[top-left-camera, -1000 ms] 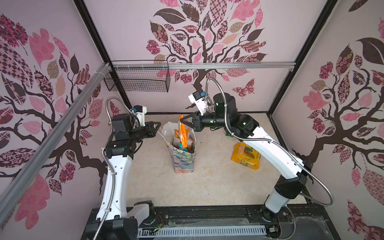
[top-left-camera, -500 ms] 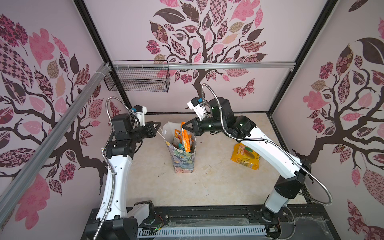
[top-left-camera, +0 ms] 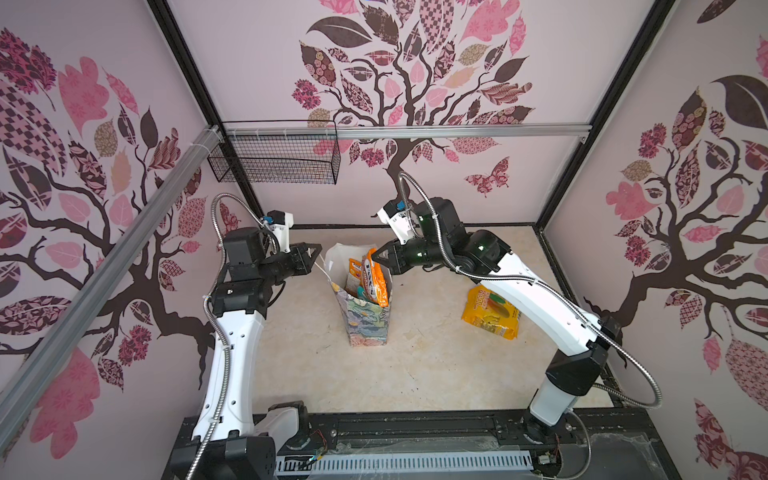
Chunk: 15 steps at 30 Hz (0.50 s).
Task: Place the snacks into the paper bag
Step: 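Lower the orange packet into the bag and open the right gripper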
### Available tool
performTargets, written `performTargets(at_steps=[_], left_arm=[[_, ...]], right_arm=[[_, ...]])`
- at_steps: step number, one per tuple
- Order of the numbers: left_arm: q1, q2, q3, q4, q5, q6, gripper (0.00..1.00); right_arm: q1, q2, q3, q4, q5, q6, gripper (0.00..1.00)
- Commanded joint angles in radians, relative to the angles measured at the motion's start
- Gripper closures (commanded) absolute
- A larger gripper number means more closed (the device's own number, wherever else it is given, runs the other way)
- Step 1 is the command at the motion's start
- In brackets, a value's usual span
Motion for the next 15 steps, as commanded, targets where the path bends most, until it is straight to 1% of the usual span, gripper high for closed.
performTargets(at_steps=[1, 11, 15], left_arm=[[0.005, -0.031, -0.013, 0.053, 0.0, 0.02, 1.0], [0.006, -0.028, -0.013, 0.054, 0.003, 0.019, 1.0], [0.007, -0.023, -0.01, 0.047, 0.005, 0.021, 1.0]], right_arm=[[0.001, 0.021, 0.056, -0.005, 0.053, -0.029, 1.0], [0.0, 0.069, 0.101, -0.048, 0.097, -0.032, 1.0], [0.001, 0.085, 0.125, -0.052, 0.108, -0.028, 0.98]])
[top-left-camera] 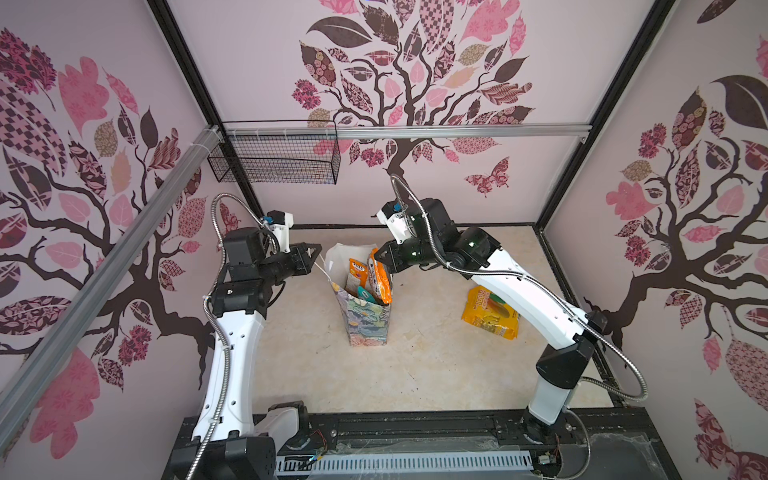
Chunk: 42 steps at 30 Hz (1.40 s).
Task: Place the snacks into the paper bag
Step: 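Lower the orange packet into the bag and open the right gripper, then move the right gripper over the green packet on the table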
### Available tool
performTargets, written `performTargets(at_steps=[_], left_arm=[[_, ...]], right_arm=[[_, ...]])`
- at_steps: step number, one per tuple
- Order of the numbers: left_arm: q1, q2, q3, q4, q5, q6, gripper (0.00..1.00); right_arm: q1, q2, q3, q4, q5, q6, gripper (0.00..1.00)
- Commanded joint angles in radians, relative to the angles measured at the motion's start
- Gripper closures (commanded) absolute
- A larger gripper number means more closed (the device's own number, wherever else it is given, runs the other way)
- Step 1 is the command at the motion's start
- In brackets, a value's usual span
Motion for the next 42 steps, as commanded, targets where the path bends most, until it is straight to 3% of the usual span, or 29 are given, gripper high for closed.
performTargets(at_steps=[1, 5, 19, 31, 42], left_arm=[[0.005, -0.024, -0.009, 0.047, 0.004, 0.023, 1.0], [0.006, -0.026, -0.012, 0.048, 0.001, 0.023, 1.0], [0.006, -0.027, -0.011, 0.05, 0.007, 0.021, 1.0], [0.007, -0.023, -0.011, 0.062, 0.029, 0.008, 1.0], [0.006, -0.033, -0.029, 0.093, 0.035, -0.006, 1.0]], right_arm=[[0.001, 0.018, 0.069, 0.008, 0.022, -0.014, 0.96], [0.001, 0.034, 0.107, -0.011, 0.035, -0.019, 0.86], [0.002, -0.007, 0.148, -0.017, 0.003, -0.052, 0.71], [0.003, -0.307, -0.324, 0.202, 0.208, -0.094, 0.51], [0.0, -0.491, -0.547, 0.464, 0.163, -0.101, 0.44]])
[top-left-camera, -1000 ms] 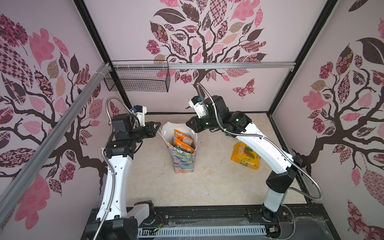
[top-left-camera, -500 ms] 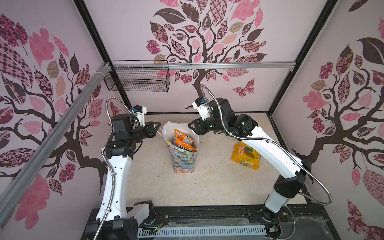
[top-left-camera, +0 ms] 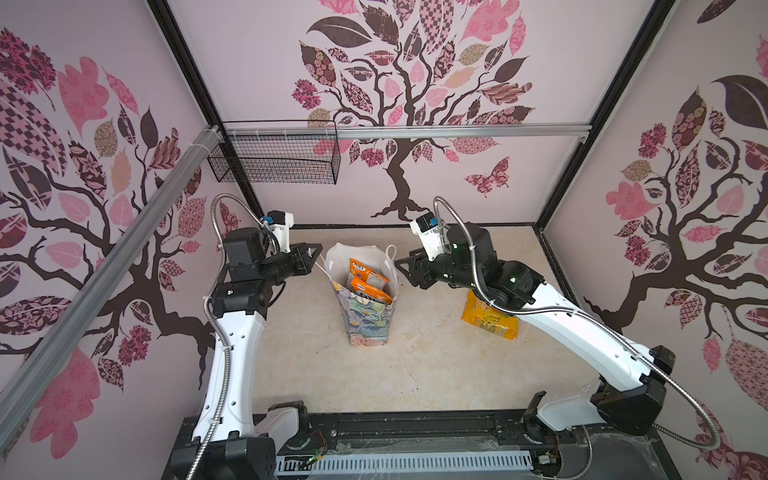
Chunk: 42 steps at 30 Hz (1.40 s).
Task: Place the snacks into the paper bag
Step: 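Move the right gripper over the green packet on the table, then lower the open right gripper down to the green packet's edge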
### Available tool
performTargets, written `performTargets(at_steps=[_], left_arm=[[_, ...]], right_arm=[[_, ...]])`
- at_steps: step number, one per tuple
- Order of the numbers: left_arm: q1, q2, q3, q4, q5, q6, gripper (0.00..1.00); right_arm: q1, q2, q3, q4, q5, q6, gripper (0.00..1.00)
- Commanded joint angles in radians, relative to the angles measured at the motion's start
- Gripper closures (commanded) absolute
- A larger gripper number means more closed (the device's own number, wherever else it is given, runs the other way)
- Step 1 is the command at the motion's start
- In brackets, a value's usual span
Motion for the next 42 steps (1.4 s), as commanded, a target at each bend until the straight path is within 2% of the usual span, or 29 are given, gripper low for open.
performTargets(at_steps=[1, 6, 12, 15, 16, 20, 22, 24, 27, 35, 42], left_arm=[[0.006, -0.032, -0.027, 0.082, 0.015, -0.001, 1.0], [0.006, -0.027, -0.015, 0.071, 0.021, 0.0, 1.0], [0.008, -0.036, -0.017, 0.075, 0.024, -0.002, 1.0], [0.01, -0.039, -0.02, 0.076, 0.019, -0.001, 1.0], [0.01, -0.037, -0.021, 0.076, 0.019, -0.001, 1.0], [0.009, -0.038, -0.023, 0.08, 0.02, -0.001, 1.0], [0.01, -0.035, -0.025, 0.079, 0.009, 0.0, 1.0], [0.012, -0.03, -0.018, 0.069, 0.008, 0.003, 1.0], [0.013, -0.034, -0.021, 0.074, 0.017, 0.0, 1.0], [0.012, -0.034, -0.021, 0.074, 0.01, 0.001, 1.0], [0.013, -0.042, -0.024, 0.074, 0.0, 0.005, 1.0]], right_arm=[[-0.003, -0.087, -0.005, 0.119, 0.028, -0.006, 0.43], [-0.035, -0.089, 0.044, 0.049, 0.106, -0.017, 0.4], [-0.173, -0.141, 0.003, 0.112, 0.097, 0.069, 0.37], [-0.191, -0.127, 0.0, 0.13, 0.209, 0.027, 0.32], [-0.226, -0.107, 0.003, 0.126, 0.197, 0.032, 0.31], [-0.422, -0.016, -0.024, 0.131, 0.025, 0.115, 0.28], [-0.477, 0.04, -0.027, 0.135, 0.033, 0.119, 0.27], [-0.49, 0.112, -0.009, 0.117, 0.105, 0.078, 0.25], [-0.5, 0.237, 0.054, 0.048, 0.147, 0.029, 0.21], [-0.552, 0.45, 0.109, 0.024, 0.15, 0.008, 0.18], [-0.577, 0.543, 0.142, 0.012, 0.163, -0.018, 0.16]])
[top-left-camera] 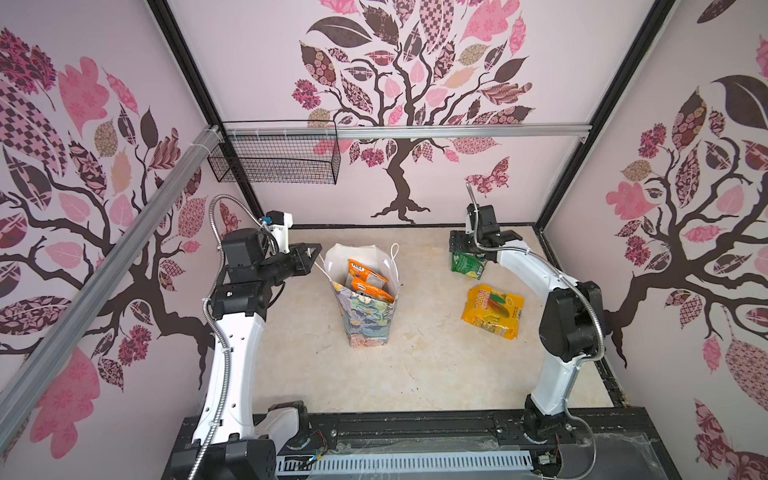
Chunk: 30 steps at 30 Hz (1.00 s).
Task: Place the snacks into the paper bag
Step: 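Lower the open right gripper down to the green packet's edge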
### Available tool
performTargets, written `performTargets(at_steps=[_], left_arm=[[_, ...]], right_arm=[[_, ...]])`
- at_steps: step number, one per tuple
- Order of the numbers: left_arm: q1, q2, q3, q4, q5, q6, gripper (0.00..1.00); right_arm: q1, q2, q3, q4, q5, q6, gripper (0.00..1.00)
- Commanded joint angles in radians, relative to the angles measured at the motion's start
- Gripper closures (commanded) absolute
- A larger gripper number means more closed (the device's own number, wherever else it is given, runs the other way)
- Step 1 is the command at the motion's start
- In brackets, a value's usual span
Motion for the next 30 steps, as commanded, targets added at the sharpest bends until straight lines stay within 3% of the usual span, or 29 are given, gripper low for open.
performTargets(at_steps=[1, 17, 30], left_arm=[[0.008, -0.031, -0.019, 0.067, -0.001, 0.005, 1.0], [0.01, -0.018, -0.014, 0.058, 0.006, 0.008, 1.0], [0.013, -0.021, -0.014, 0.063, 0.011, 0.003, 1.0]], right_arm=[[-0.017, 0.051, 0.046, -0.008, 0.019, -0.029, 0.16], [-0.09, 0.285, 0.193, -0.055, -0.124, -0.016, 0.14], [-0.09, 0.368, 0.221, -0.082, -0.208, -0.014, 0.12]])
